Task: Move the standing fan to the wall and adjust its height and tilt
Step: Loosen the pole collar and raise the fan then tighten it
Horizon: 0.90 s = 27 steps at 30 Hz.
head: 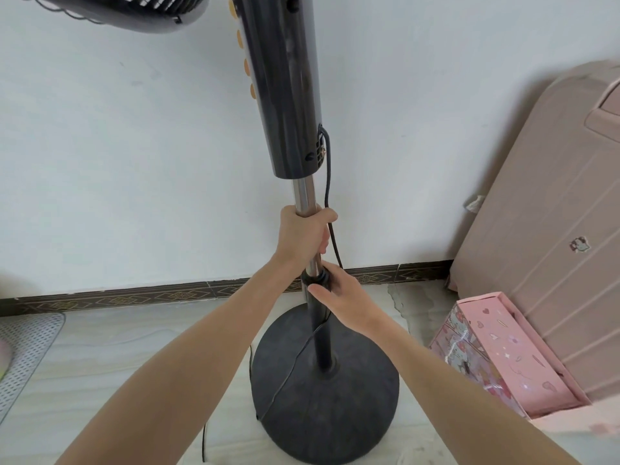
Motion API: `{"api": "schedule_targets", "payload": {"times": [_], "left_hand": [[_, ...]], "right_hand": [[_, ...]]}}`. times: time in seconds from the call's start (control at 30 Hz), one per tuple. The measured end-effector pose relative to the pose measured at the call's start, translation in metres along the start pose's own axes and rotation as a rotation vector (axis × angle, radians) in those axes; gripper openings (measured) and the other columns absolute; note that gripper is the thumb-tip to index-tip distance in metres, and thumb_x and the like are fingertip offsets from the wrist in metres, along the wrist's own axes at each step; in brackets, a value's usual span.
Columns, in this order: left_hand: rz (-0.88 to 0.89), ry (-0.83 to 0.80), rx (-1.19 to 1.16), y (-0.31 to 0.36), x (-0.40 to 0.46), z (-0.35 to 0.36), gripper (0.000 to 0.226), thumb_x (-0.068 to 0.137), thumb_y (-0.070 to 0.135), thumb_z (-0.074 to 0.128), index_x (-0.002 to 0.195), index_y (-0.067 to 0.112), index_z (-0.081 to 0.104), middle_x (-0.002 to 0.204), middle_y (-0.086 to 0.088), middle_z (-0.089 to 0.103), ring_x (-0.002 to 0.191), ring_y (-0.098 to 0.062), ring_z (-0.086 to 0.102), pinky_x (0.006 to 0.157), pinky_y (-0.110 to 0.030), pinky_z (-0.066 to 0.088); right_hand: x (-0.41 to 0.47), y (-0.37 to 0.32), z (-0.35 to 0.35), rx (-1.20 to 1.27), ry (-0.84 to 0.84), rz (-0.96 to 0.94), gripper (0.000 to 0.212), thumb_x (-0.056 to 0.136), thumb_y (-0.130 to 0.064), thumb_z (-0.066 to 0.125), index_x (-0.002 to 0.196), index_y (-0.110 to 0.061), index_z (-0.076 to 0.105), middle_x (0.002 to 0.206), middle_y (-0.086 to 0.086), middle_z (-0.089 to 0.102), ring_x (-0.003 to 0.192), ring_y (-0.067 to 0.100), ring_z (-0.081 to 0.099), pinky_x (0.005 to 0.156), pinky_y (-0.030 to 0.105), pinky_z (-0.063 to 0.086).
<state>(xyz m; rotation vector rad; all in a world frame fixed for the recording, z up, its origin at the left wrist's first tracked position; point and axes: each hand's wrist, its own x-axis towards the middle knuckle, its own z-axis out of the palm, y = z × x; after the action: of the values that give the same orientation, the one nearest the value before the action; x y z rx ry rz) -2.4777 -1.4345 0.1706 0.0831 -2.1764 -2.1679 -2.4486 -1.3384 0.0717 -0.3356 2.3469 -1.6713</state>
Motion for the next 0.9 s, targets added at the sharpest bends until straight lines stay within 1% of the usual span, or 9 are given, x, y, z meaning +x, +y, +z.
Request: {"api": "schedule_targets", "payload": {"times": [0.13, 0.27, 0.47, 0.57, 0.6, 0.63, 0.7, 0.77, 0.9], "left_hand": [[-0.003, -0.009, -0.012, 0.000, -0.003, 0.001, 0.042, 0.078, -0.001, 0.057, 0.045, 0.014, 0.037, 0.031, 0.004, 0.034, 0.032, -0.015, 0.030, 0.045, -0.026, 0.033], [-0.009, -0.023, -0.018, 0.000, -0.006, 0.001, 0.042, 0.078, -0.002, 0.058, 0.045, 0.014, 0.037, 0.031, 0.003, 0.034, 0.032, -0.015, 0.030, 0.044, -0.025, 0.032], [-0.008, -0.050, -0.034, 0.000, -0.006, -0.002, 0.041, 0.077, -0.004, 0.057, 0.046, 0.013, 0.035, 0.033, 0.003, 0.031, 0.035, -0.016, 0.028, 0.045, -0.028, 0.031], [-0.001, -0.066, -0.026, 0.001, -0.005, -0.001, 0.041, 0.077, -0.005, 0.057, 0.048, 0.012, 0.034, 0.033, 0.003, 0.031, 0.034, -0.016, 0.028, 0.045, -0.027, 0.031], [0.002, -0.070, -0.020, 0.001, -0.005, 0.000, 0.041, 0.077, -0.004, 0.058, 0.048, 0.012, 0.034, 0.033, 0.004, 0.032, 0.033, -0.015, 0.028, 0.045, -0.027, 0.031], [0.006, -0.070, -0.016, 0.001, -0.004, 0.000, 0.041, 0.078, -0.004, 0.058, 0.049, 0.011, 0.034, 0.033, 0.004, 0.032, 0.033, -0.015, 0.028, 0.044, -0.027, 0.032], [0.023, -0.065, -0.010, 0.000, -0.004, -0.002, 0.041, 0.079, -0.003, 0.057, 0.048, 0.012, 0.034, 0.033, 0.004, 0.031, 0.034, -0.016, 0.029, 0.044, -0.027, 0.033], [0.043, -0.063, -0.008, 0.000, -0.004, -0.005, 0.042, 0.081, -0.001, 0.056, 0.048, 0.012, 0.033, 0.033, 0.004, 0.031, 0.035, -0.018, 0.029, 0.043, -0.027, 0.034], [0.046, -0.048, -0.017, -0.002, -0.005, -0.008, 0.044, 0.081, -0.001, 0.055, 0.045, 0.014, 0.034, 0.033, 0.004, 0.032, 0.035, -0.018, 0.030, 0.044, -0.026, 0.034]], "right_hand": [[-0.007, -0.003, -0.006, 0.109, 0.138, -0.010, 0.033, 0.083, -0.003, 0.048, 0.106, -0.018, 0.066, 0.105, 0.001, 0.070, 0.103, 0.015, 0.062, 0.094, 0.029, 0.045], [-0.007, -0.012, -0.004, 0.072, 0.296, 0.035, 0.036, 0.082, 0.002, 0.042, 0.102, -0.008, 0.071, 0.098, 0.003, 0.071, 0.095, 0.015, 0.062, 0.087, 0.023, 0.043], [-0.012, -0.004, -0.006, -0.016, 0.229, 0.006, 0.046, 0.081, 0.001, 0.042, 0.116, -0.019, 0.064, 0.111, -0.002, 0.070, 0.104, 0.012, 0.062, 0.099, 0.031, 0.046], [-0.017, 0.008, -0.003, -0.335, 0.052, 0.039, 0.057, 0.086, -0.011, 0.040, 0.140, -0.026, 0.032, 0.120, 0.004, 0.063, 0.095, 0.020, 0.060, 0.089, 0.036, 0.049], [-0.020, 0.013, 0.001, -0.509, 0.004, 0.067, 0.058, 0.088, -0.015, 0.039, 0.143, -0.023, 0.023, 0.123, 0.007, 0.060, 0.105, 0.025, 0.058, 0.095, 0.040, 0.045], [-0.021, 0.019, 0.003, -0.746, -0.045, 0.072, 0.054, 0.091, -0.020, 0.037, 0.142, -0.016, 0.024, 0.124, 0.009, 0.060, 0.118, 0.027, 0.052, 0.109, 0.041, 0.033], [-0.023, 0.023, -0.005, -1.186, -0.160, 0.080, 0.039, 0.094, -0.026, 0.030, 0.121, -0.009, 0.053, 0.111, 0.008, 0.068, 0.119, 0.026, 0.054, 0.118, 0.044, 0.004], [-0.027, 0.028, -0.036, -1.340, -0.219, 0.231, 0.042, 0.095, -0.030, 0.026, 0.106, -0.013, 0.063, 0.106, 0.007, 0.069, 0.111, 0.023, 0.058, 0.117, 0.046, 0.002], [-0.035, 0.052, -0.093, -1.271, -0.124, 0.531, 0.042, 0.093, -0.037, 0.029, 0.117, -0.015, 0.055, 0.120, 0.008, 0.063, 0.116, 0.023, 0.054, 0.115, 0.048, 0.012]]}}
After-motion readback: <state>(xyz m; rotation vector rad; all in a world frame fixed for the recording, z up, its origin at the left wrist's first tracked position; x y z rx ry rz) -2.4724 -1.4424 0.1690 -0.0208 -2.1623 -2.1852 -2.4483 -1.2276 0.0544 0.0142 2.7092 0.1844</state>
